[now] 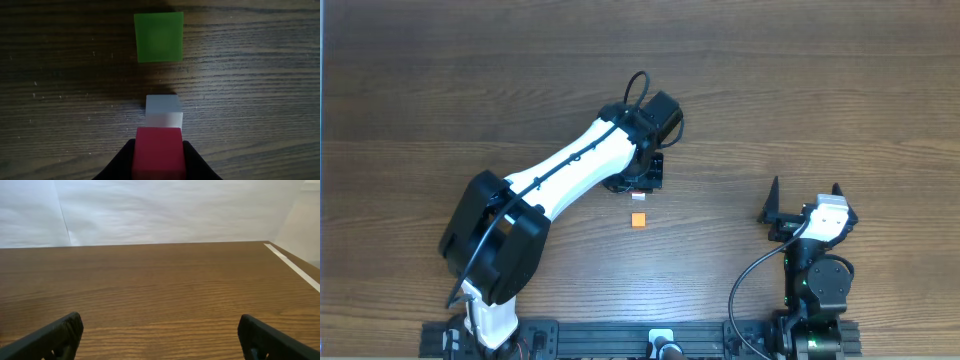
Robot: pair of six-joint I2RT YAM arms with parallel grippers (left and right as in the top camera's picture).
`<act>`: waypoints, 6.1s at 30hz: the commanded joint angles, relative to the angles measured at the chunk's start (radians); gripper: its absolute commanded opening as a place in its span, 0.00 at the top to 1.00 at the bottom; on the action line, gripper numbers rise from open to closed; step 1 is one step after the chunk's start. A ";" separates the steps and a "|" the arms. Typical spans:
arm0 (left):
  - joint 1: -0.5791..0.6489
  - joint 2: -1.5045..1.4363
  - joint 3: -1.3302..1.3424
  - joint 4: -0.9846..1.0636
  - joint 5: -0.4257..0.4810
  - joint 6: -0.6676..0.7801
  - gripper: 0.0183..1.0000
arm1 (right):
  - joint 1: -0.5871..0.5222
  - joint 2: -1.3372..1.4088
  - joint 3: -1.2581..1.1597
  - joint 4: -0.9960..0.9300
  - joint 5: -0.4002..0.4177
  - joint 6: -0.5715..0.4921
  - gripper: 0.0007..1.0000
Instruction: Stack Cubes
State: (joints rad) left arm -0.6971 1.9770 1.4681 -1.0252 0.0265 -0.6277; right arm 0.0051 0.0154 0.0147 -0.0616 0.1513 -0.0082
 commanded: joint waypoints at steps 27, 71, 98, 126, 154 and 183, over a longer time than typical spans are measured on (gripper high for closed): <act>0.008 0.049 0.019 0.016 0.018 0.014 0.98 | 0.000 -0.010 -0.009 0.002 -0.005 -0.004 0.01; 0.008 0.049 0.019 0.030 0.027 0.015 0.86 | 0.000 -0.010 -0.009 0.002 -0.005 -0.004 0.01; 0.008 0.049 0.019 0.024 0.005 0.014 0.82 | 0.000 -0.010 -0.009 0.002 -0.005 -0.004 0.01; 0.008 0.049 0.019 0.027 -0.002 0.014 0.73 | 0.000 -0.010 -0.009 0.002 -0.005 -0.004 0.01; 0.008 0.048 0.019 0.006 -0.002 0.013 0.65 | 0.000 -0.010 -0.009 0.002 -0.005 -0.004 0.01; -0.025 0.043 0.019 -0.031 0.021 -0.008 0.34 | 0.000 -0.010 -0.009 0.002 -0.005 -0.004 0.01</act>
State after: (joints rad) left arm -0.7082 2.0079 1.4681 -1.0485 0.0376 -0.6243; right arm 0.0051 0.0154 0.0147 -0.0620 0.1513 -0.0082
